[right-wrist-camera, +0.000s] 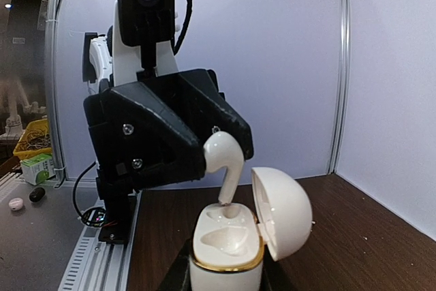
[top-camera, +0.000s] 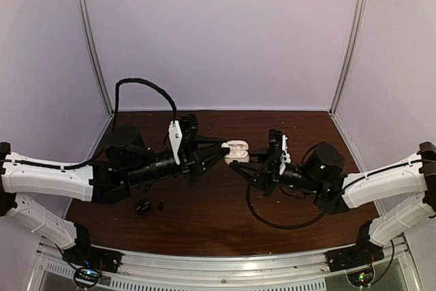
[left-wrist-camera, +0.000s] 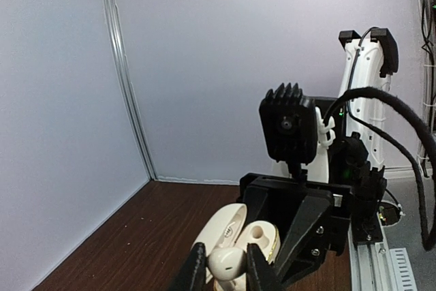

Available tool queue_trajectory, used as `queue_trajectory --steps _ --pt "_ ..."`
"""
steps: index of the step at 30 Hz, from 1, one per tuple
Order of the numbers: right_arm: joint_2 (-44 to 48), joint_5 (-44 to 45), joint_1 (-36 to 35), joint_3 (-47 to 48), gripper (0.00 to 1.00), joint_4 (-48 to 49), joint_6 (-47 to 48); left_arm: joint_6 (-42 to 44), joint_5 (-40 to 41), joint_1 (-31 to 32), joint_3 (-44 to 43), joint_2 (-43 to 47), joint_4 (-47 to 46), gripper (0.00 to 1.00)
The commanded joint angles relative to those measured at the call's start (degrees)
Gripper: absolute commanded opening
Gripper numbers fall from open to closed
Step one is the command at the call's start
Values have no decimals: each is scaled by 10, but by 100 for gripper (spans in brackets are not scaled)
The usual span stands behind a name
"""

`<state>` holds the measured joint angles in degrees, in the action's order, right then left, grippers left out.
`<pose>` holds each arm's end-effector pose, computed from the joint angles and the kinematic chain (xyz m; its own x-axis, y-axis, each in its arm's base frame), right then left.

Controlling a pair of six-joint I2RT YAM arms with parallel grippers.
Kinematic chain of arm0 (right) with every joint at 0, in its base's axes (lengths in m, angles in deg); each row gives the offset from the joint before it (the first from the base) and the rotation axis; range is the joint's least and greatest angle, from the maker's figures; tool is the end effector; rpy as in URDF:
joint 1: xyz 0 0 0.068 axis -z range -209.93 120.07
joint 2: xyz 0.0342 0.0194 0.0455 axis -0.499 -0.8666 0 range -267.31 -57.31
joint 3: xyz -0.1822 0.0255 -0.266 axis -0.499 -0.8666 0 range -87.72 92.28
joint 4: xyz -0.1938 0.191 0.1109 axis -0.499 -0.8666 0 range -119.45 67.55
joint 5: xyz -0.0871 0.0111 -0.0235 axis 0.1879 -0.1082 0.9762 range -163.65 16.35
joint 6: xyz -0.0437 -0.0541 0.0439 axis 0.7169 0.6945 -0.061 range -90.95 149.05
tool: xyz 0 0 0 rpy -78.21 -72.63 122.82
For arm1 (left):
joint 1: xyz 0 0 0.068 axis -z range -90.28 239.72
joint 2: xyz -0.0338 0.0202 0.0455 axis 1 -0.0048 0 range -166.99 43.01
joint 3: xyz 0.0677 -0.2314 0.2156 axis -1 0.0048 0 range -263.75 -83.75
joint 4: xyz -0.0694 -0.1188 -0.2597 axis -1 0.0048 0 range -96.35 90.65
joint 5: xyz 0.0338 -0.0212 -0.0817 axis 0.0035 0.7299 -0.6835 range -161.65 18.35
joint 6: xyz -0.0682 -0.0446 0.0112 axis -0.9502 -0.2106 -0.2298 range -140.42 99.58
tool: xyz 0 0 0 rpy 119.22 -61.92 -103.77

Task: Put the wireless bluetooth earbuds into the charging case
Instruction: Insert the left earbud into the left side groove of the charging case.

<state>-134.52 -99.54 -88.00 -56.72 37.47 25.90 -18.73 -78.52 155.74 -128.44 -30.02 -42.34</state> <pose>0.1432 0.2889 0.2944 0.0708 0.2072 -0.9757 -0.9933 0.1046 -0.0498 0.1328 -0.3196 0.3553 0.0822 -0.1127 -0.9902 0.9533 0.2988 0.0451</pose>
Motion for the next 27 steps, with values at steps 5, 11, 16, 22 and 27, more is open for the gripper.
queue_trajectory --steps 5,11,16,22,27 --pt "3 -9 -10 23 0 1 3 9 -13 3 -18 -6 -31 19" --pt "8 -17 -11 23 0 11 -6 12 -5 3 -14 -8 -29 19" --pt "15 -14 -10 21 0 11 -8 13 -4 3 -9 -7 -24 19" --pt "22 5 -10 20 0 18 -17 10 -9 4 -6 -9 -23 19" --pt "23 14 -10 26 0 23 -23 11 -10 7 -8 -16 -23 19"
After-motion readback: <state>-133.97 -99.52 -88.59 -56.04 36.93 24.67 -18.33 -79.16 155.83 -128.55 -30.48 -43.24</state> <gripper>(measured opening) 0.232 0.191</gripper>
